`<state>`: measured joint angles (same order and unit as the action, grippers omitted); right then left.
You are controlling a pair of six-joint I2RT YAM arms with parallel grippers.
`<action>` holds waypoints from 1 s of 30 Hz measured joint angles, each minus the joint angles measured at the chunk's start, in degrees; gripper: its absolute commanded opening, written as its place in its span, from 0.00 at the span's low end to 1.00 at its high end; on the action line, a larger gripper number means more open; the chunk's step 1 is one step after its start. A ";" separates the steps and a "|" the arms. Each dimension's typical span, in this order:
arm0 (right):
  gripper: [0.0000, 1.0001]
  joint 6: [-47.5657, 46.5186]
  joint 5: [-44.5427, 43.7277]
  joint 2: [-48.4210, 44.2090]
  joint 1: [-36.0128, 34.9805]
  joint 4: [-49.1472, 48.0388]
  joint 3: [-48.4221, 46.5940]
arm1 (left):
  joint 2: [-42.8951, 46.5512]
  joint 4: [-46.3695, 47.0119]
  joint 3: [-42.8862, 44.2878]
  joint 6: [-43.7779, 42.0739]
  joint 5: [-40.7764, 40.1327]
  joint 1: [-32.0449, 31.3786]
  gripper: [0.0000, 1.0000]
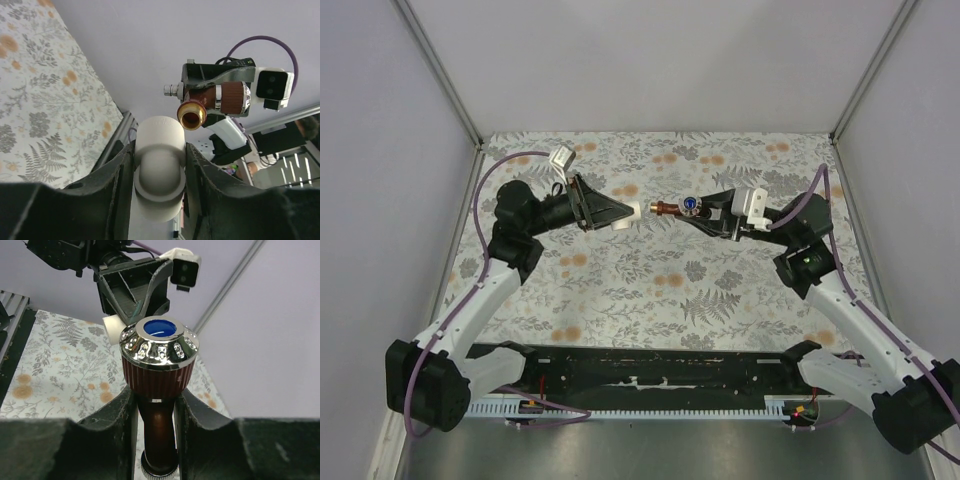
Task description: Install the water faucets
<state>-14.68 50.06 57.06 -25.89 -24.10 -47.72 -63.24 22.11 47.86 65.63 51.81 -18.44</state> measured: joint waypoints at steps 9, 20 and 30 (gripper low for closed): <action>0.00 -6.36 5.01 2.73 -0.02 -2.25 -4.50 | -0.33 0.28 3.19 10.62 2.78 0.00 0.02; 0.00 -8.79 7.13 3.78 -0.02 -2.38 -5.35 | -2.82 2.51 6.08 20.50 5.81 0.00 0.02; 0.00 -8.24 8.68 3.80 -0.02 -6.45 -5.35 | -3.89 1.84 8.22 23.08 8.20 0.00 0.02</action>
<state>-22.92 58.74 60.86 -25.91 -30.55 -53.08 -67.13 23.94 56.07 88.71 60.01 -18.44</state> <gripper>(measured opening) 0.363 0.467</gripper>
